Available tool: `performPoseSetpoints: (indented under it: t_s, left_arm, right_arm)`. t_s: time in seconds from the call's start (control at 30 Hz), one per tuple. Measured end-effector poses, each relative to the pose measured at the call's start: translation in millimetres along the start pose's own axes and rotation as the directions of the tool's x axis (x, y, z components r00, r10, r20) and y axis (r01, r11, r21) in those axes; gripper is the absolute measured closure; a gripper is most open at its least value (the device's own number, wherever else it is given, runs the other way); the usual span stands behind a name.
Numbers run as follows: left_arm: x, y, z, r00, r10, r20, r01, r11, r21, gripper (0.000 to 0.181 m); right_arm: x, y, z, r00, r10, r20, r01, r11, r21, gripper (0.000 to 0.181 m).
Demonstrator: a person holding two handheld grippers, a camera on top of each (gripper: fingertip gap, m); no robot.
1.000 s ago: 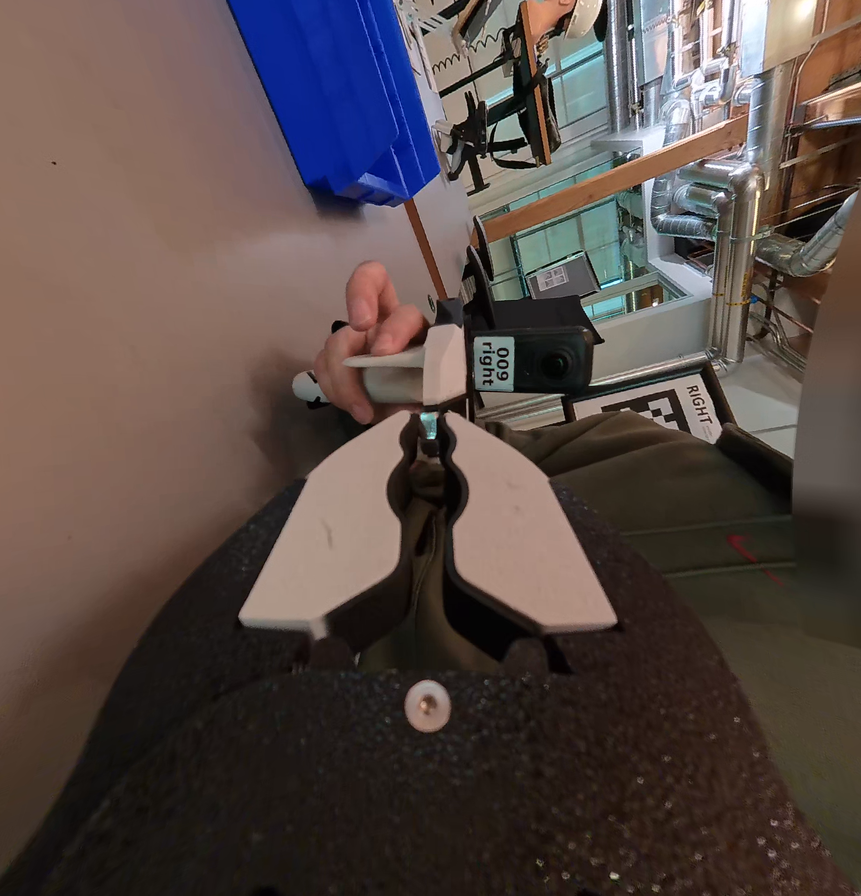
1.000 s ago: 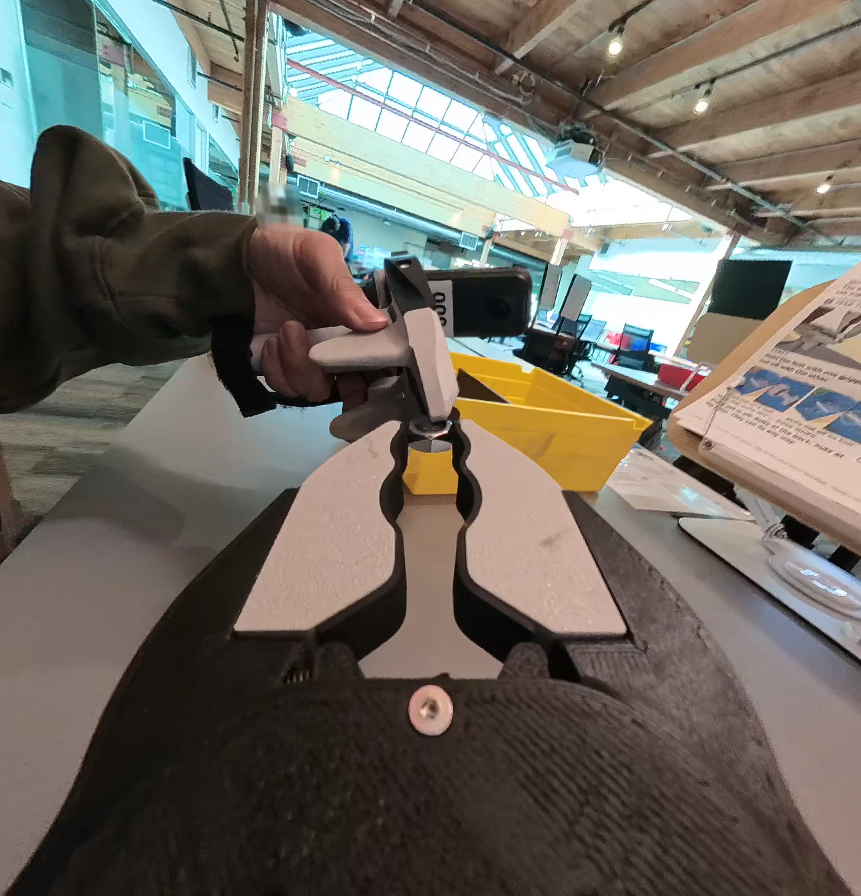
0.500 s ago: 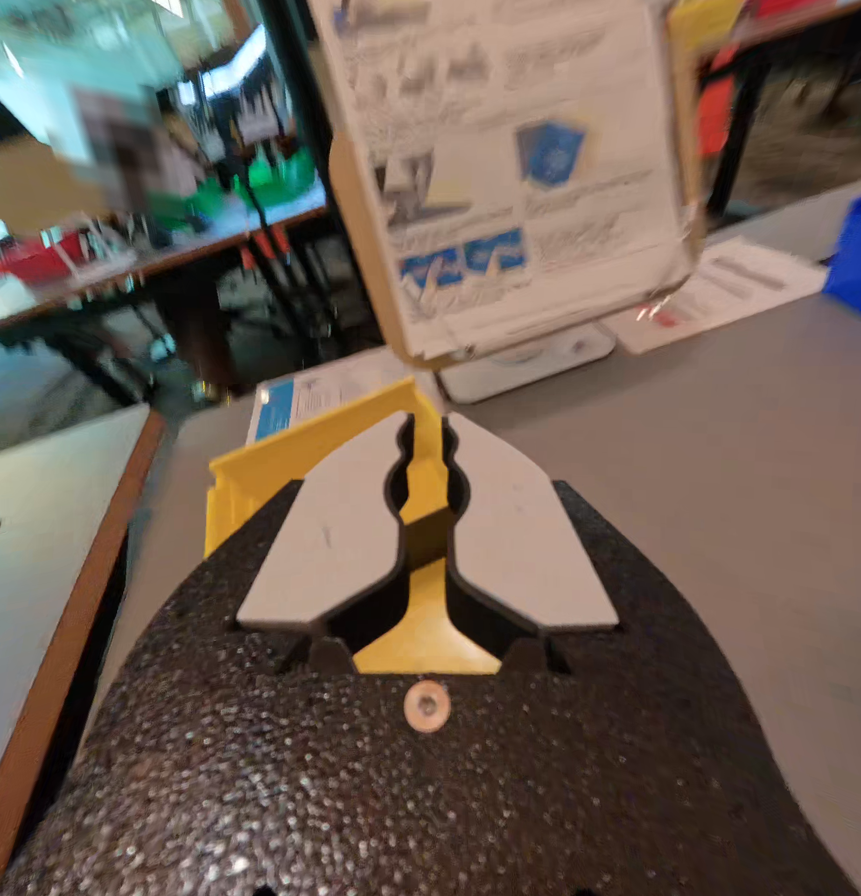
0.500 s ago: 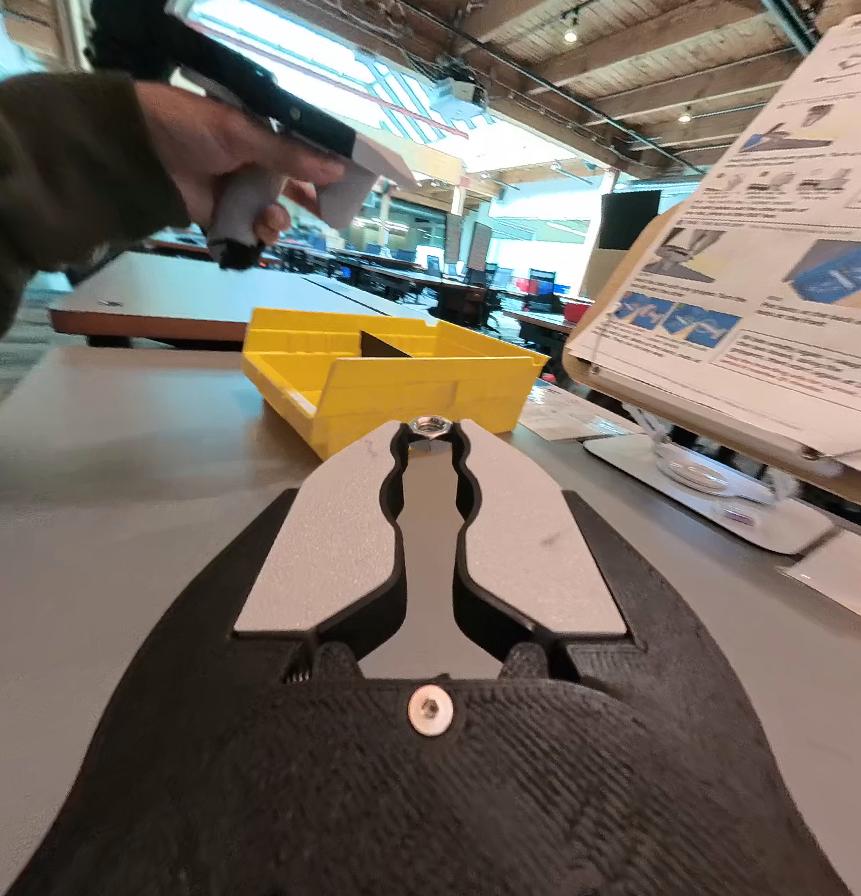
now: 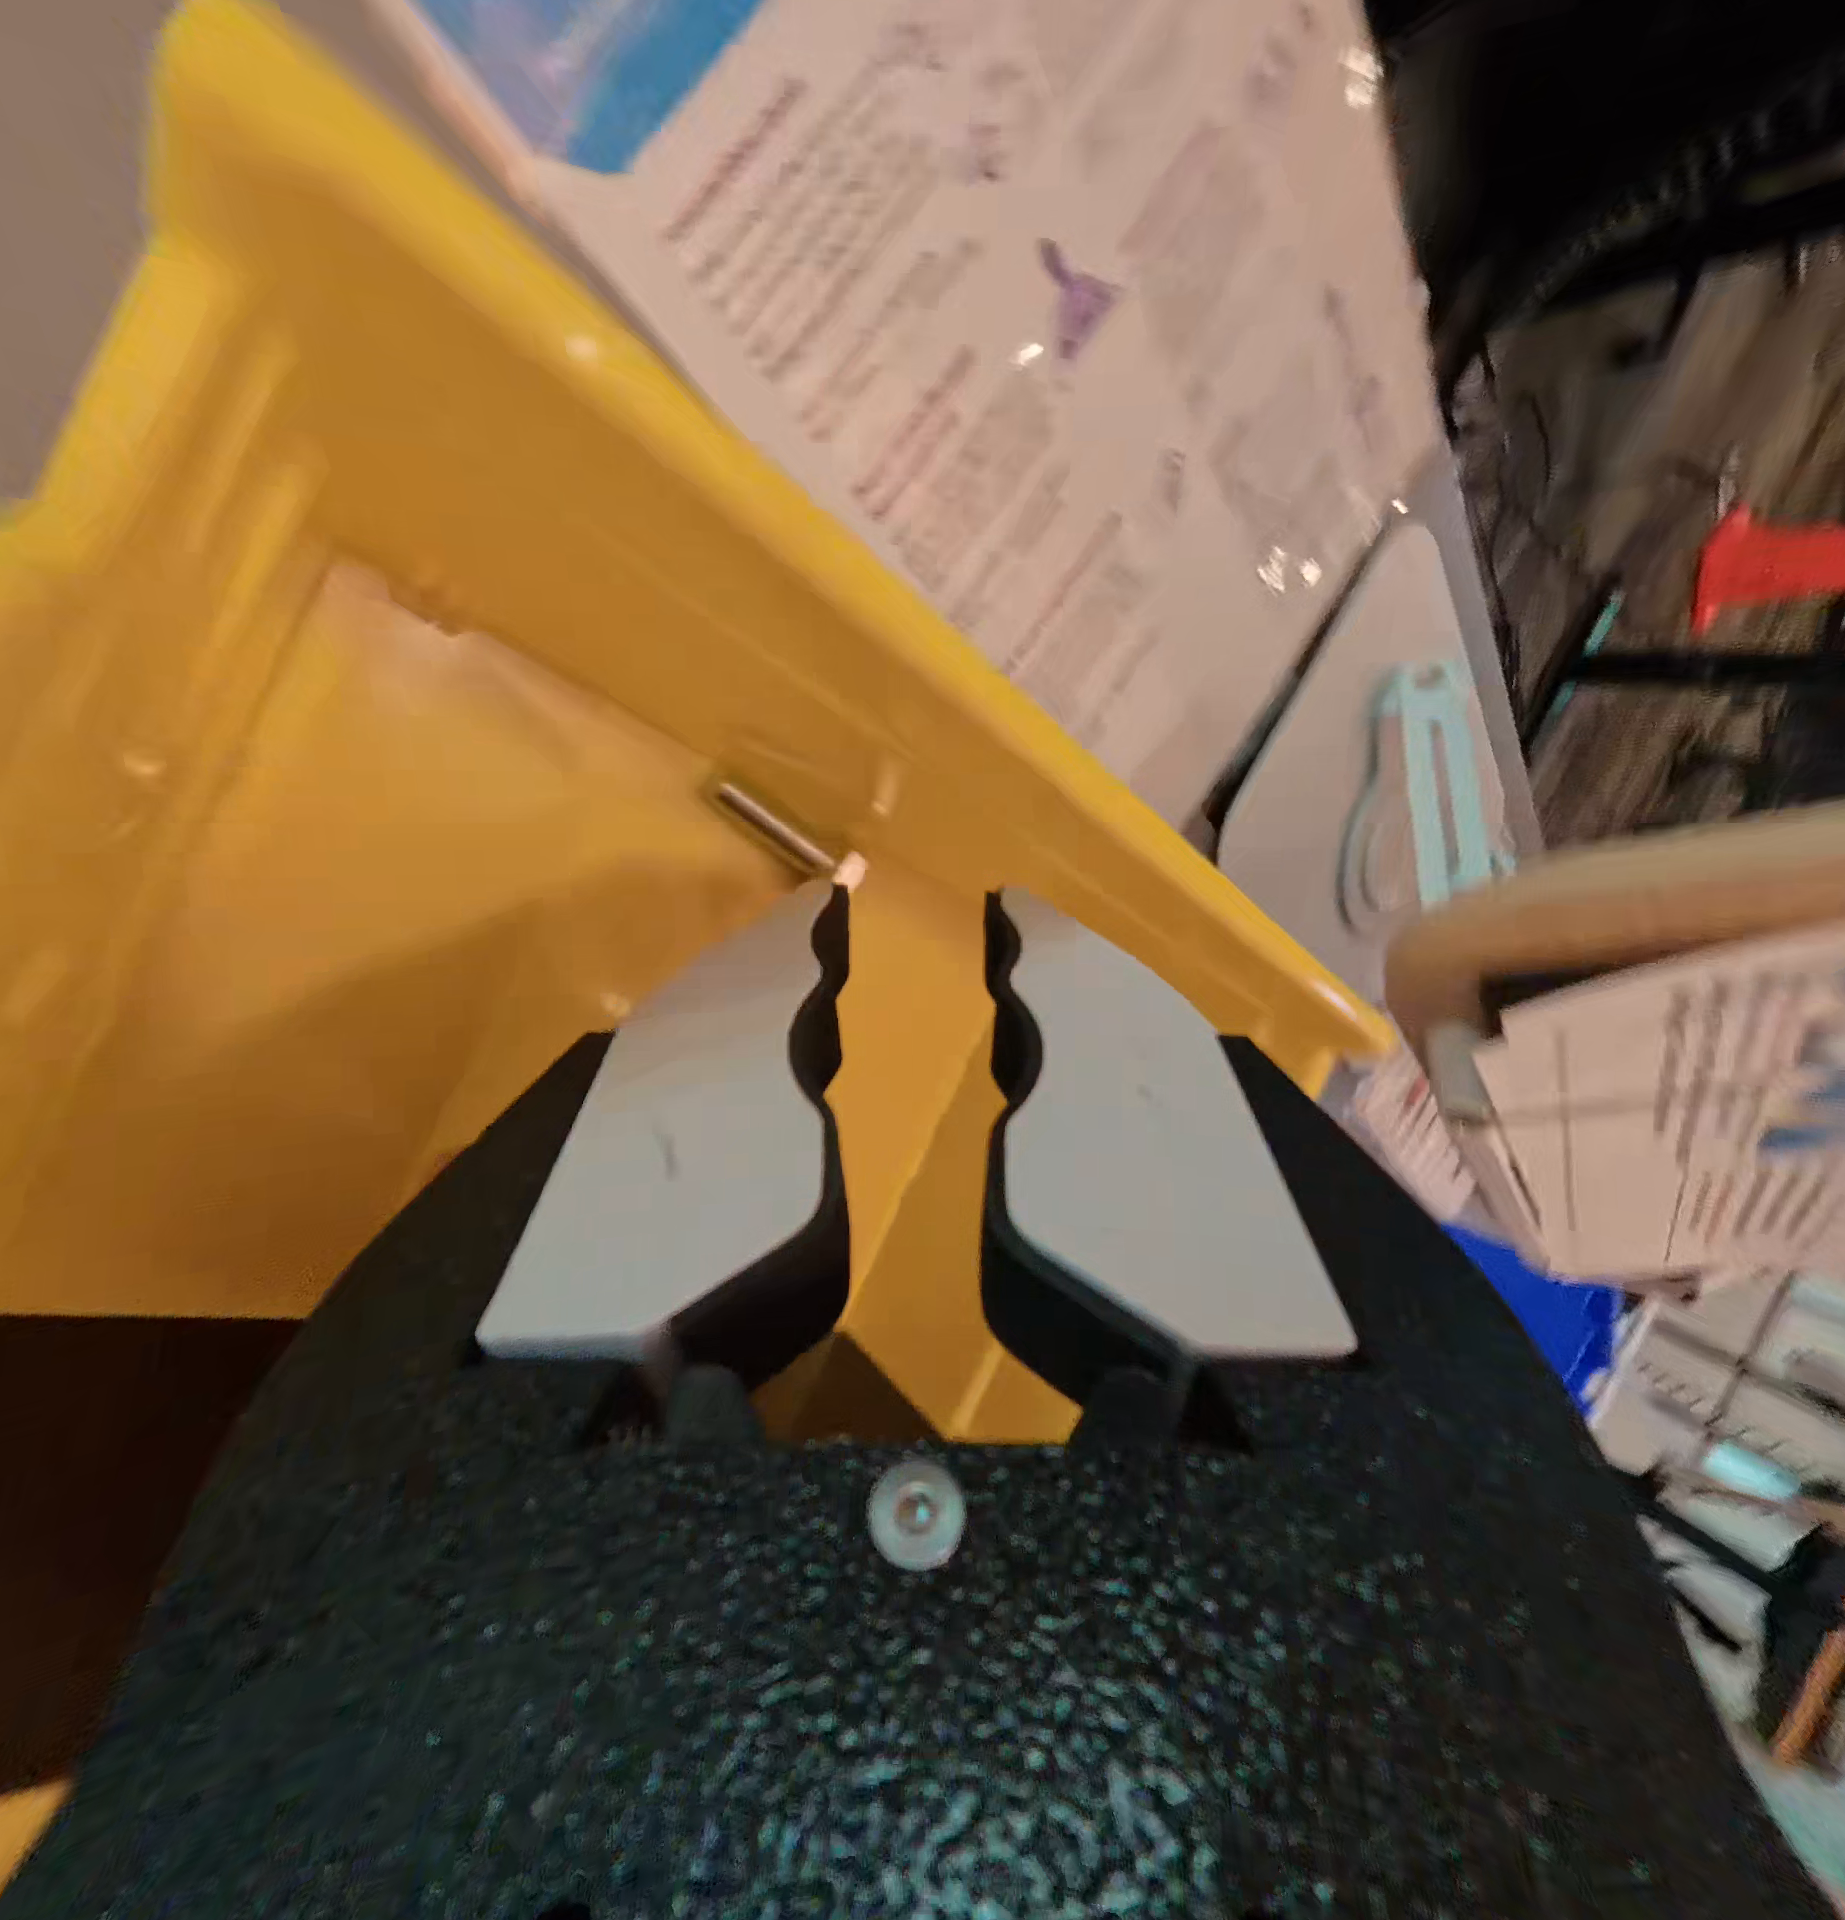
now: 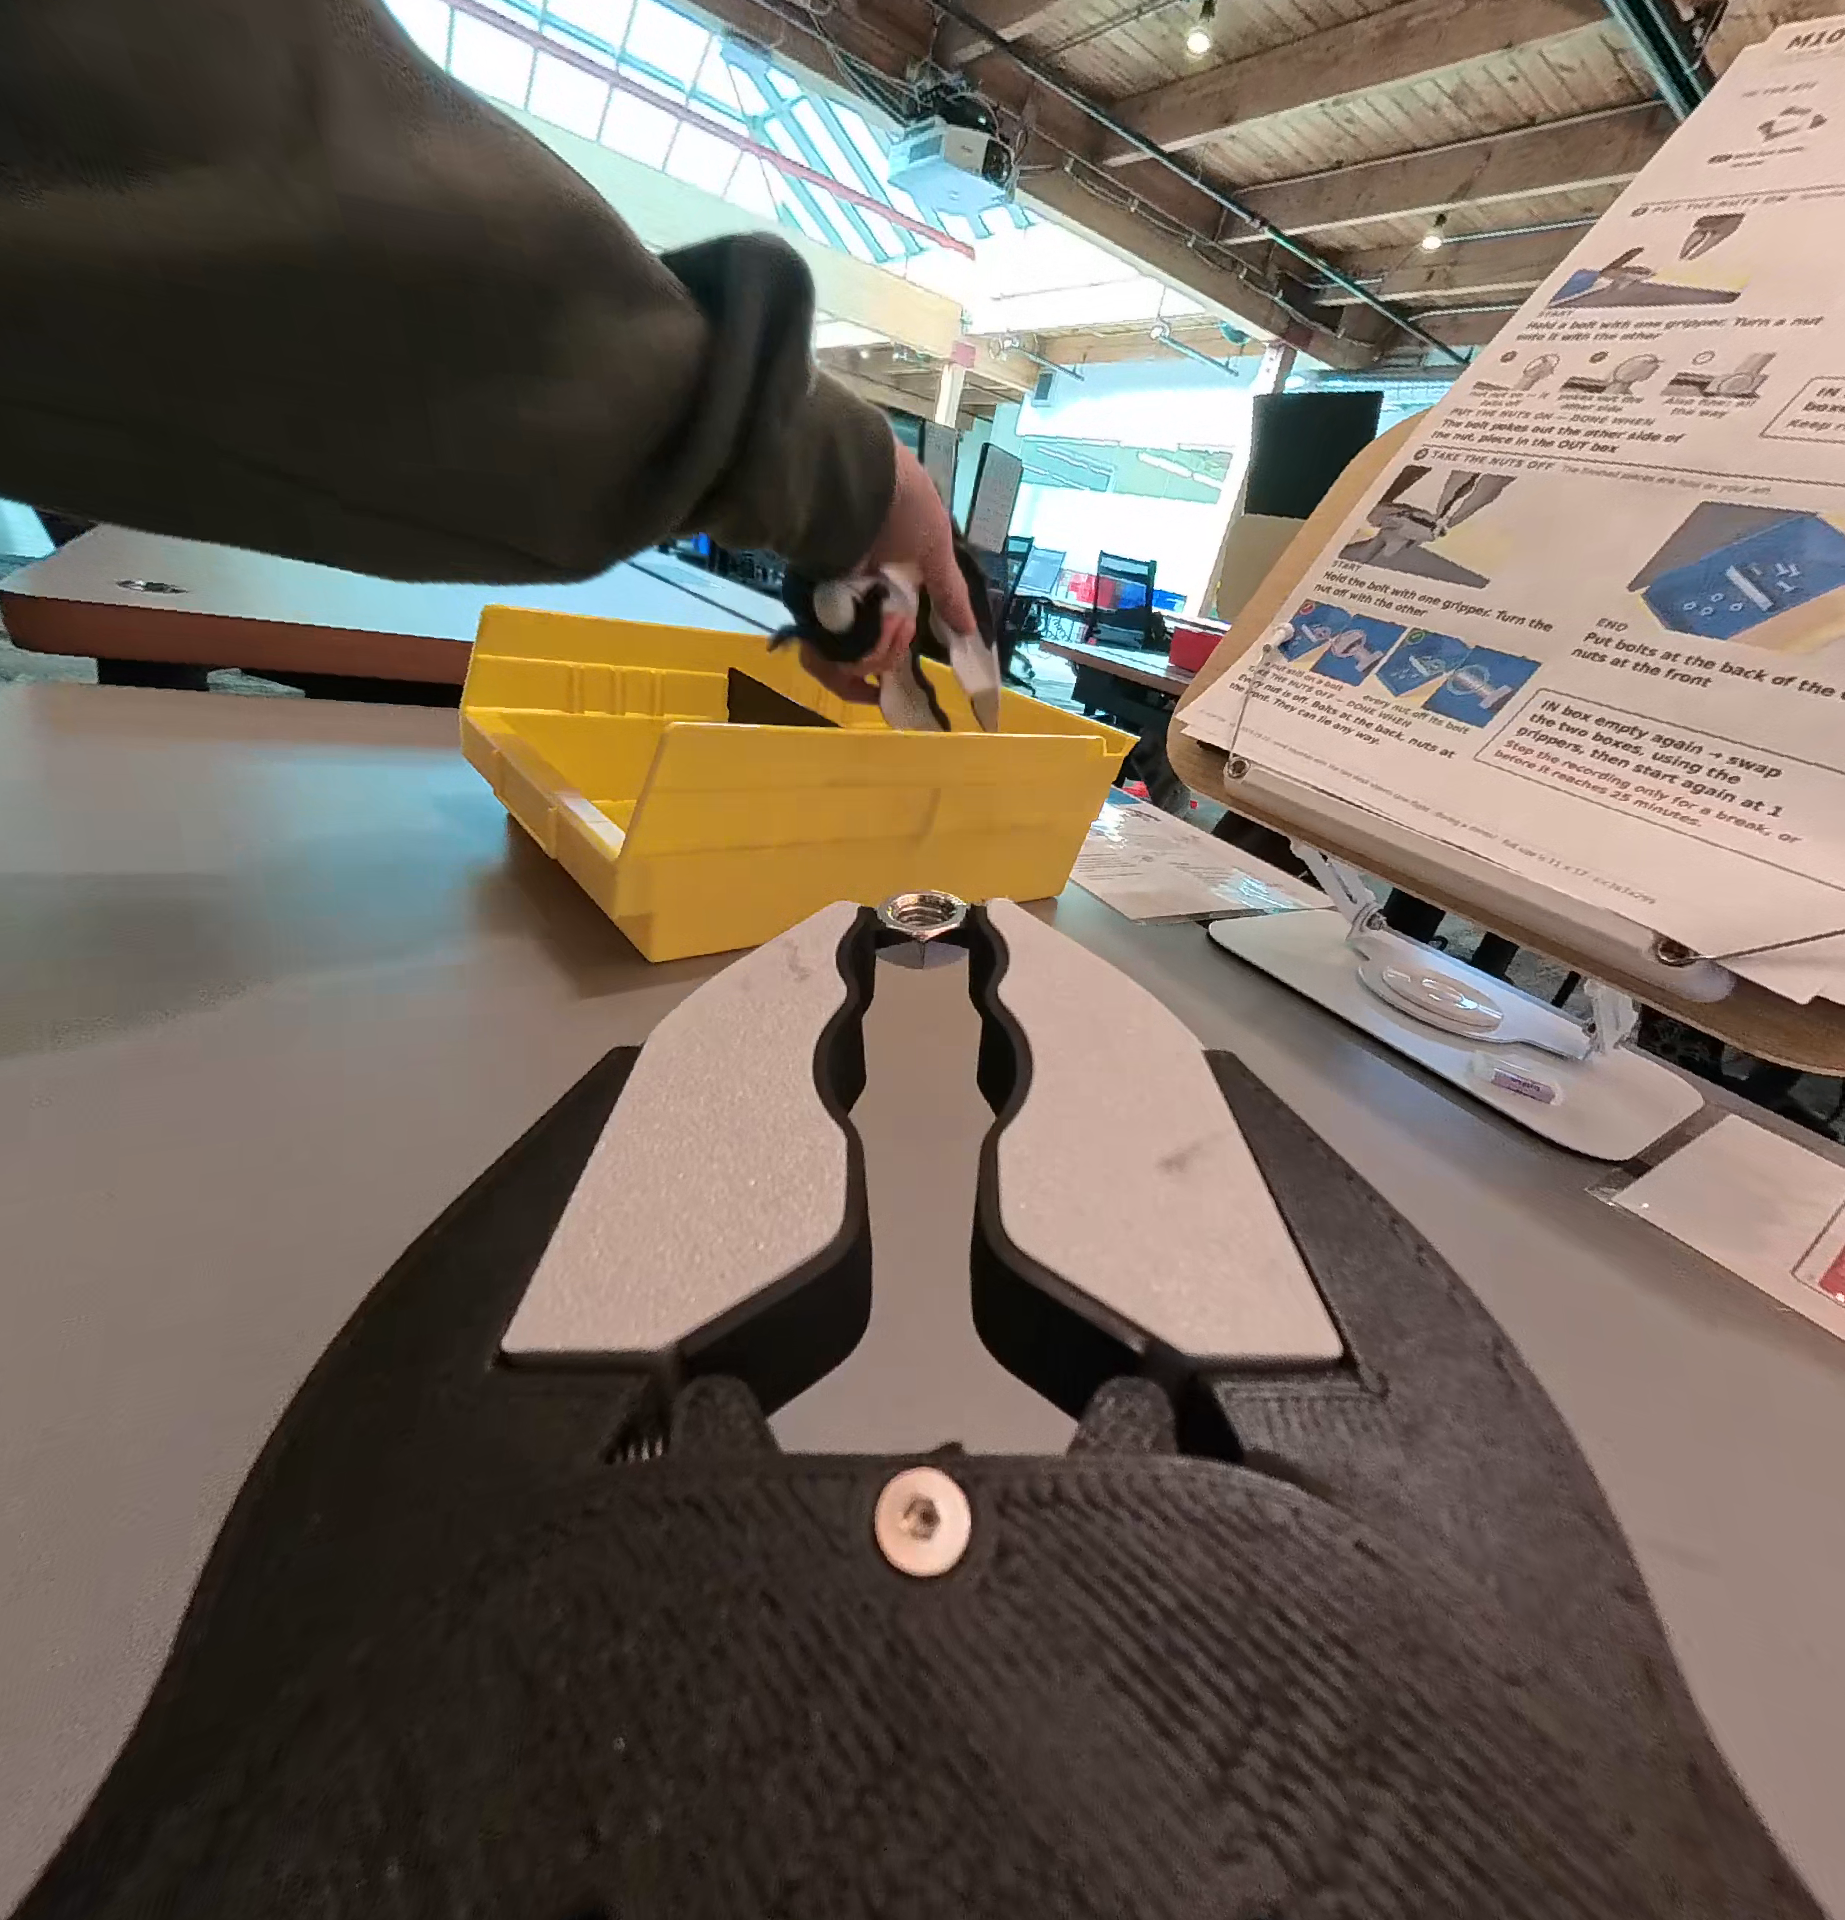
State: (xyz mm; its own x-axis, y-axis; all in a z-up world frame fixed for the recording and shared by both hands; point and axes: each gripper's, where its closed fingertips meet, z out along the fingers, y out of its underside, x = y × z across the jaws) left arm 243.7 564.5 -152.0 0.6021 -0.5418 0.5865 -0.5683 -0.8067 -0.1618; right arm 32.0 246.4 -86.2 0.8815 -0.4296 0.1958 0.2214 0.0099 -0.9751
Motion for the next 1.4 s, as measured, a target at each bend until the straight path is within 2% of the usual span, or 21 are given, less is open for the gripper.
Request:
performPoseSetpoints:
  t_s: [0.13, 0.23, 0.33, 0.47, 0.57, 0.63, 0.77, 0.83, 0.9, 0.97, 1.1, 1.17, 1.2, 1.23, 1.3, 1.4]
  left_arm:
    - [-10.7, 8.6, 24.8, 0.989, -0.151, 0.005, 0.150, 0.986, -0.069, 0.154]
    - [-27.6, 9.2, 33.6, 0.982, -0.161, 0.100, 0.166, 0.985, -0.039, 0.159]
    - [-31.0, 3.8, 37.4, 0.982, -0.157, 0.107, 0.158, 0.987, 0.007, 0.166]
    - [-31.5, 4.2, 37.6, 0.990, -0.014, 0.143, 0.017, 1.000, -0.025, 0.164]
    - [-32.3, 12.0, 35.8, 0.973, 0.126, 0.195, -0.103, 0.987, -0.127, 0.160]
    - [-34.9, 18.2, 32.7, 0.934, 0.268, 0.236, -0.217, 0.950, -0.223, 0.157]
    - [-42.9, 27.1, 21.8, 0.783, 0.553, 0.286, -0.417, 0.807, -0.419, 0.150]
    - [-46.8, 25.6, 15.2, 0.743, 0.581, 0.332, -0.419, 0.791, -0.445, 0.146]
    - [-37.2, 23.8, 15.0, 0.781, 0.529, 0.332, -0.400, 0.832, -0.385, 0.146]
    - [-32.9, 32.2, 16.0, 0.822, 0.468, 0.325, -0.339, 0.860, -0.382, 0.146]
    - [-44.7, 41.6, 19.6, 0.816, 0.442, 0.373, -0.276, 0.865, -0.420, 0.145]
    - [-47.5, 44.4, 23.1, 0.815, 0.427, 0.391, -0.254, 0.870, -0.421, 0.153]
    - [-49.4, 41.2, 23.0, 0.796, 0.443, 0.412, -0.269, 0.869, -0.415, 0.163]
    - [-49.8, 40.5, 23.9, 0.782, 0.470, 0.409, -0.295, 0.858, -0.421, 0.170]
    - [-50.8, 40.9, 23.5, 0.740, 0.551, 0.385, -0.365, 0.810, -0.459, 0.171]
    - [-52.1, 42.3, 22.2, 0.627, 0.715, 0.309, -0.516, 0.679, -0.522, 0.172]
  right_arm:
    - [-1.5, 0.2, 0.5, 1.000, -0.003, 0.009, 0.003, 1.000, -0.002, 0.164]
    - [-1.1, 0.2, 0.6, 1.000, 0.007, 0.013, -0.007, 1.000, -0.001, 0.164]
    - [0.2, -0.2, 0.0, 1.000, 0.021, 0.014, -0.021, 1.000, 0.003, 0.164]
    - [0.2, -0.4, -0.2, 0.999, 0.026, 0.019, -0.026, 1.000, 0.006, 0.164]
    - [-0.4, -0.4, -0.2, 0.999, 0.026, 0.023, -0.026, 1.000, 0.006, 0.164]
    - [-0.9, -0.4, -0.1, 0.999, 0.024, 0.026, -0.024, 1.000, 0.005, 0.164]
    - [-2.0, -0.1, 0.2, 0.999, 0.019, 0.031, -0.019, 1.000, 0.002, 0.164]
    - [-1.3, -0.3, -0.2, 0.999, 0.023, 0.028, -0.023, 1.000, 0.004, 0.164]
    - [-0.3, -0.7, -0.5, 0.999, 0.031, 0.026, -0.031, 1.000, 0.007, 0.164]
    - [0.5, -0.9, -0.9, 0.999, 0.036, 0.025, -0.036, 0.999, 0.010, 0.164]
    - [-2.0, -0.3, -0.4, 0.999, 0.019, 0.032, -0.020, 1.000, 0.003, 0.164]
    - [-3.6, 0.0, -0.2, 0.999, 0.009, 0.036, -0.009, 1.000, 0.000, 0.164]
    - [-4.2, 0.1, -0.1, 0.999, 0.006, 0.039, -0.006, 1.000, 0.000, 0.164]
    - [-4.2, 0.0, -0.2, 0.999, 0.006, 0.039, -0.006, 1.000, 0.000, 0.164]
    - [-3.0, -0.3, -0.6, 0.999, 0.014, 0.036, -0.014, 1.000, 0.003, 0.164]
    - [-0.6, -1.0, -1.4, 0.999, 0.030, 0.030, -0.030, 1.000, 0.008, 0.164]
